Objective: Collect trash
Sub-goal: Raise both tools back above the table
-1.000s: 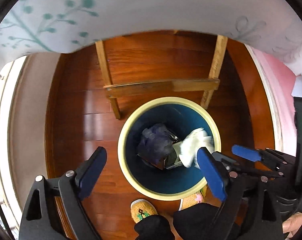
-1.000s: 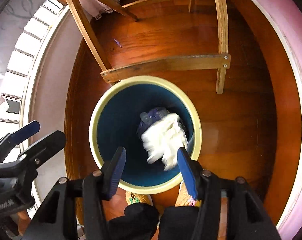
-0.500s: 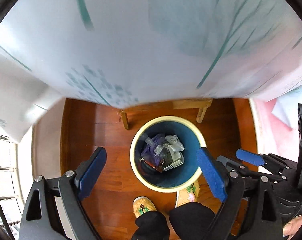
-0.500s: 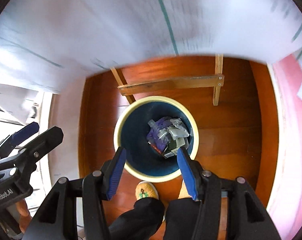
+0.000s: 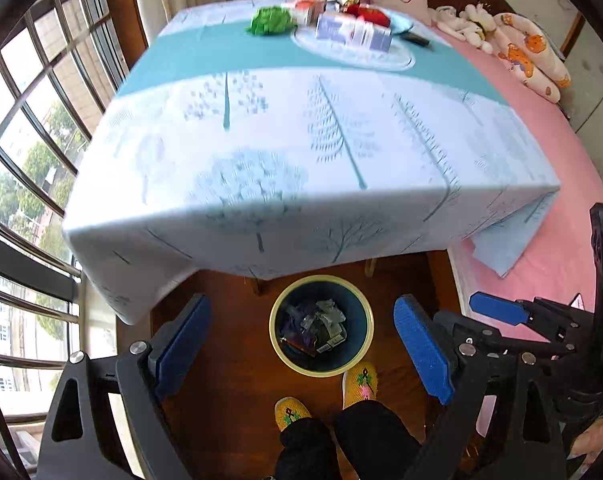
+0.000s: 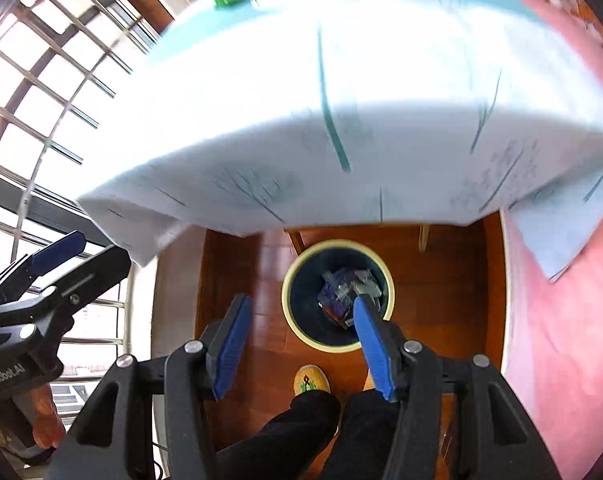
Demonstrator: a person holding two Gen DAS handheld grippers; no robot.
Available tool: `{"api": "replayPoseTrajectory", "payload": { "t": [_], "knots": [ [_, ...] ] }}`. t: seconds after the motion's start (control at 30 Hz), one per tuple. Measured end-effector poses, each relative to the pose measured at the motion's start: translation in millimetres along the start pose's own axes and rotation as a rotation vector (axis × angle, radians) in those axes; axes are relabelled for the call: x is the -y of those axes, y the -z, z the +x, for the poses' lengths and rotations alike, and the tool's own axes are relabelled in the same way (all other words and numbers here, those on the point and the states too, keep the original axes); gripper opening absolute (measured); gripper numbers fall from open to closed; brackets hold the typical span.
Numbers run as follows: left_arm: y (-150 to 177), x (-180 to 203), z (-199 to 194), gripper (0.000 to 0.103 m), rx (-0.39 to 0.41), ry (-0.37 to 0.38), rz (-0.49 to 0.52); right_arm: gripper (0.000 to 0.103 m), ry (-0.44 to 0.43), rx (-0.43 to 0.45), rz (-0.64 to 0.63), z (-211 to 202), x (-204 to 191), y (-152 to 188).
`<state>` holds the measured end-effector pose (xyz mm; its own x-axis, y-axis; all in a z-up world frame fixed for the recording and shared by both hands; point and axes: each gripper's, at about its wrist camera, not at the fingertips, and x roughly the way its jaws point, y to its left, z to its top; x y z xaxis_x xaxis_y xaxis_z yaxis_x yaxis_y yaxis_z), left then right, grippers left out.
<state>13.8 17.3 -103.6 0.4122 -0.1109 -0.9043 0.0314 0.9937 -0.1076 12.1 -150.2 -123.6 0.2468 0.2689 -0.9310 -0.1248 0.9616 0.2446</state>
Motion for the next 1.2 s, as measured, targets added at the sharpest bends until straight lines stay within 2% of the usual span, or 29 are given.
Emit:
{"api": "replayPoseTrajectory", "payload": {
  "t": [0.3,0.63,0.9,1.2],
  "knots": [
    [-34,-15,-68,0.091,0.086,0.011,0.029,0.054,0.035,0.151,-0.044,-79,-27,-24],
    [-80,-25,-109,0.091,0.211,0.035,0.055,0.054,0.096,0.300,-0.035,-127,-43,-61],
    [-116,-21,-119,0.091,0.285,0.034,0.100,0.054,0.123,0.362,-0.075,-137,-60,-96],
    [-164,-7,-87,0.091,0.279,-0.012,0.120,0.054,0.097,0.364,-0.141,-121,-52,-161]
  ]
}}
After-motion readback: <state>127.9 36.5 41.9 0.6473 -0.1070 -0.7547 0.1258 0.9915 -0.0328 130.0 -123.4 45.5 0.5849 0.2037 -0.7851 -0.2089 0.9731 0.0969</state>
